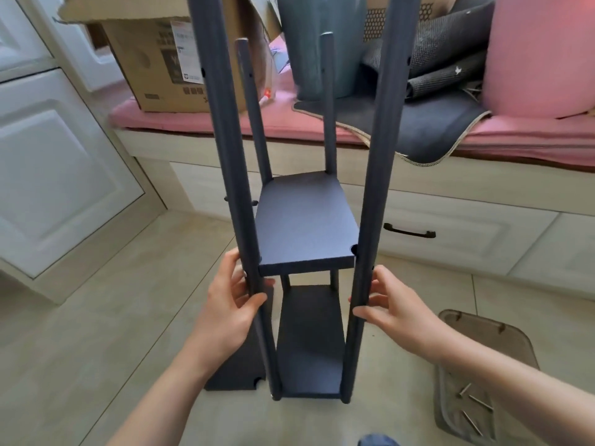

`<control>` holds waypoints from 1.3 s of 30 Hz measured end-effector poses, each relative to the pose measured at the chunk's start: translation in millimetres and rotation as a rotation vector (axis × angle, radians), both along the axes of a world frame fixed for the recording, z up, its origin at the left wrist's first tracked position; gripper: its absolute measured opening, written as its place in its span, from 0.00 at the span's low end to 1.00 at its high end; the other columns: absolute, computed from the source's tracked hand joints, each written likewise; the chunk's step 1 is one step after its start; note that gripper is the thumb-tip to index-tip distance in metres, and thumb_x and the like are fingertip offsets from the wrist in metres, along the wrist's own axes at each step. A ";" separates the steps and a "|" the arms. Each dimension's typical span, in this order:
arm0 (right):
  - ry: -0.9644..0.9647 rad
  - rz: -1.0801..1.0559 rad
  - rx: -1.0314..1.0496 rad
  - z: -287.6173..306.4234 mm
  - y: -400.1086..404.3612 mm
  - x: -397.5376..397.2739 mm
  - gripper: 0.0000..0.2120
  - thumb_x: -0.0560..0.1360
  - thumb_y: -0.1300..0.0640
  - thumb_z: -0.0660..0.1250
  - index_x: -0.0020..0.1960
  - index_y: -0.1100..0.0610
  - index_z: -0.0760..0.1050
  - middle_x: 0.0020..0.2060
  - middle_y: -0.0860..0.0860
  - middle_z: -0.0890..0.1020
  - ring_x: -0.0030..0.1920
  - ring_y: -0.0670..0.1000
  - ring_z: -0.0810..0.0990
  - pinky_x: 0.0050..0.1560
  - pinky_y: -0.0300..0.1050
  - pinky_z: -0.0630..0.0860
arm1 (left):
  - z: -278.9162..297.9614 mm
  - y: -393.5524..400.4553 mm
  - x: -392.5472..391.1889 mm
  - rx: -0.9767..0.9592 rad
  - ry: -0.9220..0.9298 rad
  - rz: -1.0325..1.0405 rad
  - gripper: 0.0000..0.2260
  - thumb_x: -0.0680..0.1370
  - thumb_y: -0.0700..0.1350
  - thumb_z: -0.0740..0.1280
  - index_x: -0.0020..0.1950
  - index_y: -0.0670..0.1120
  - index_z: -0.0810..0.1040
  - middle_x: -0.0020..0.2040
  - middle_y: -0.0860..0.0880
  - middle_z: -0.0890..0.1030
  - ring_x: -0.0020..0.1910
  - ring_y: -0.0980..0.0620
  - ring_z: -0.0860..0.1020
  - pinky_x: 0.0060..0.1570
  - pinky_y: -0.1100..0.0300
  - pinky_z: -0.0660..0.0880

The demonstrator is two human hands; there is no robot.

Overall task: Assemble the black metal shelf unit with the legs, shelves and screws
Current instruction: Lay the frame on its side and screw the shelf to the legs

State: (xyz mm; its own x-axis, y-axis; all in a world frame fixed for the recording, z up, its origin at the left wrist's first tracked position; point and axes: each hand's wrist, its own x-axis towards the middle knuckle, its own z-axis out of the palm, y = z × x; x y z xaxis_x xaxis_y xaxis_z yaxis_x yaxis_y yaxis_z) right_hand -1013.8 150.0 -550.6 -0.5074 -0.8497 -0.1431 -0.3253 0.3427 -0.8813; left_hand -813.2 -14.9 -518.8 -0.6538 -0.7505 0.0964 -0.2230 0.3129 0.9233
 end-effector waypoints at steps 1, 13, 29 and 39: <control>-0.008 0.008 -0.005 -1.8 -2.6 3.2 0.12 0.76 0.60 0.71 0.54 0.51 0.71 0.50 0.48 0.82 0.50 0.46 0.83 0.55 0.52 0.80 | -1.9 -3.7 0.7 -0.012 -0.003 0.030 0.27 0.76 0.24 0.65 0.64 0.53 0.71 0.55 0.54 0.82 0.54 0.56 0.83 0.52 0.70 0.76; 0.137 0.078 0.067 -14.2 -14.8 18.5 0.06 0.76 0.55 0.71 0.47 0.53 0.73 0.47 0.44 0.81 0.50 0.39 0.81 0.51 0.44 0.79 | -34.4 -8.1 16.7 0.032 -0.001 0.238 0.27 0.76 0.25 0.67 0.63 0.54 0.72 0.54 0.58 0.82 0.53 0.63 0.82 0.53 0.71 0.77; 0.138 0.178 0.205 1.9 -14.1 12.2 0.09 0.79 0.61 0.64 0.56 0.53 0.79 0.50 0.46 0.85 0.51 0.43 0.84 0.55 0.47 0.81 | -45.8 4.3 25.7 0.140 0.017 0.340 0.24 0.77 0.27 0.66 0.62 0.54 0.72 0.48 0.58 0.84 0.50 0.65 0.82 0.45 0.74 0.74; -0.438 -0.140 0.080 57.7 -69.9 -8.3 0.11 0.83 0.57 0.62 0.55 0.60 0.80 0.47 0.57 0.86 0.45 0.57 0.86 0.43 0.50 0.83 | -26.6 0.2 24.9 0.227 -0.072 0.202 0.22 0.77 0.37 0.72 0.54 0.65 0.72 0.49 0.68 0.82 0.52 0.67 0.80 0.49 0.68 0.73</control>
